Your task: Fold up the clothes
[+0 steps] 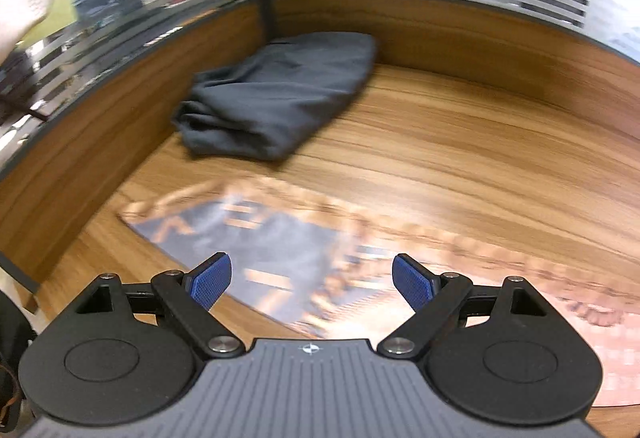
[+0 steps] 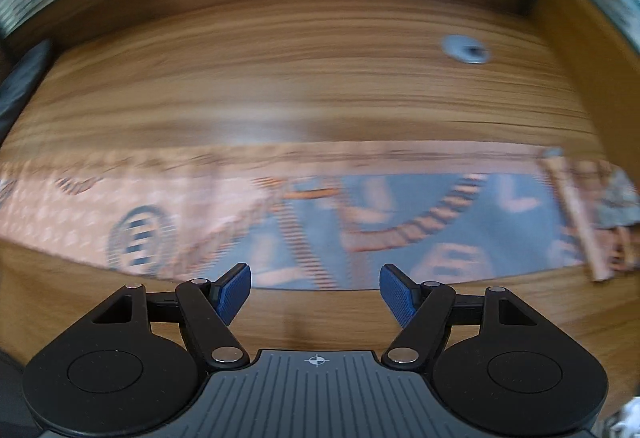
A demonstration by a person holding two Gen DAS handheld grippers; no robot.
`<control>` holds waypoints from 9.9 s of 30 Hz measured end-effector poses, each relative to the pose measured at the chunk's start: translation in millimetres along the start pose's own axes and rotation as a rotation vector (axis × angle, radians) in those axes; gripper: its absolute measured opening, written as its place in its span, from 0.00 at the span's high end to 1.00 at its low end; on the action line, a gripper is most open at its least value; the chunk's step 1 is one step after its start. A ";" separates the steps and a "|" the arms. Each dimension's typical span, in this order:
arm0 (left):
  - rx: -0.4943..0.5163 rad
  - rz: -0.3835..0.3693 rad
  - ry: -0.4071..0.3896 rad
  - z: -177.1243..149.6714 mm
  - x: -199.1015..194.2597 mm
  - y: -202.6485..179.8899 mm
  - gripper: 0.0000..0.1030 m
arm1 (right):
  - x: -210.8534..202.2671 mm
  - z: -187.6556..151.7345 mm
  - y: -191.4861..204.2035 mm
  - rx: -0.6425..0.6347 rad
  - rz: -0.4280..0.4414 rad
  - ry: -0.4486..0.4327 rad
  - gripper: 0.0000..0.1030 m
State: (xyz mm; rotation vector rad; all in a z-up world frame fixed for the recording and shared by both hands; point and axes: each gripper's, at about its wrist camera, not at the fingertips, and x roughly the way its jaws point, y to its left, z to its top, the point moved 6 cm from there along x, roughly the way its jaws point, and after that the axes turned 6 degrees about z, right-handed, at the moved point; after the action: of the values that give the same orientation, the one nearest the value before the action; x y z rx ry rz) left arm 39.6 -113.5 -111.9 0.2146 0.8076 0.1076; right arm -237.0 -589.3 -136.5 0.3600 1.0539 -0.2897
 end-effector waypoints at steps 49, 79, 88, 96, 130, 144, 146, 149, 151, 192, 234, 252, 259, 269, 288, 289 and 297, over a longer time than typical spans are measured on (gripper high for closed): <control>0.207 -0.393 -0.055 -40.8 -134.7 -226.4 0.11 | -8.3 45.4 -87.8 -0.075 0.184 -0.100 0.96; 0.358 -0.561 -0.071 -84.6 -123.8 -278.2 0.30 | 22.8 63.7 52.9 -0.177 0.476 0.047 0.61; 0.467 -0.601 -0.034 -94.9 -93.2 -327.7 0.63 | 18.1 34.8 -30.9 0.033 0.314 0.048 0.61; 0.609 -0.591 -0.107 -107.4 -94.0 -352.0 0.74 | 11.5 11.1 -70.7 0.189 0.254 0.043 0.61; 0.492 -0.439 -0.144 -59.2 -86.5 -307.4 0.94 | 17.0 3.9 -91.0 0.218 0.221 0.046 0.58; 0.403 -0.409 -0.101 -52.9 -73.4 -292.9 0.77 | 17.3 10.5 -89.9 0.180 0.219 0.056 0.55; 0.370 -0.394 -0.094 -52.0 -70.5 -282.8 0.74 | 17.1 11.8 -87.4 0.172 0.218 0.057 0.54; 0.313 -0.365 -0.075 -50.0 -64.8 -260.8 0.67 | 17.4 14.1 -81.0 0.156 0.218 0.062 0.54; 0.287 -0.344 -0.067 -49.5 -60.4 -245.3 0.65 | 17.4 16.0 -75.1 0.143 0.220 0.064 0.54; -0.082 0.060 0.056 4.3 144.8 198.9 0.48 | 68.4 23.8 285.2 -0.095 0.257 0.052 0.45; -0.097 -0.006 0.037 17.4 173.4 235.3 0.51 | 76.1 2.3 315.3 -0.017 0.210 0.069 0.44; 0.039 -0.294 -0.093 25.5 130.0 171.9 0.98 | 73.1 5.1 319.3 -0.024 0.203 0.061 0.44; 0.230 -0.594 -0.123 29.6 83.7 100.7 0.98 | 75.1 8.2 318.3 -0.034 0.208 0.060 0.44; 0.471 -0.841 -0.117 17.5 52.9 14.5 0.98 | 76.7 16.8 331.4 -0.059 0.238 0.050 0.44; 0.440 -0.740 -0.024 10.4 76.9 74.2 0.49 | 114.9 33.0 397.0 -0.184 0.336 0.081 0.46; 0.430 -0.719 -0.020 11.0 80.0 81.8 0.49 | 119.7 34.3 399.7 -0.187 0.338 0.083 0.47; 0.359 -0.628 0.020 11.6 92.4 118.8 0.49 | 143.2 35.9 419.3 -0.313 0.285 0.077 0.63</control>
State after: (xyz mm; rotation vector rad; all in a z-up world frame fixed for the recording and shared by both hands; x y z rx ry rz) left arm 109.9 16.8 -141.8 0.2885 0.8781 -0.6310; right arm 25.5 -233.9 -184.4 0.2354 1.0889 0.1451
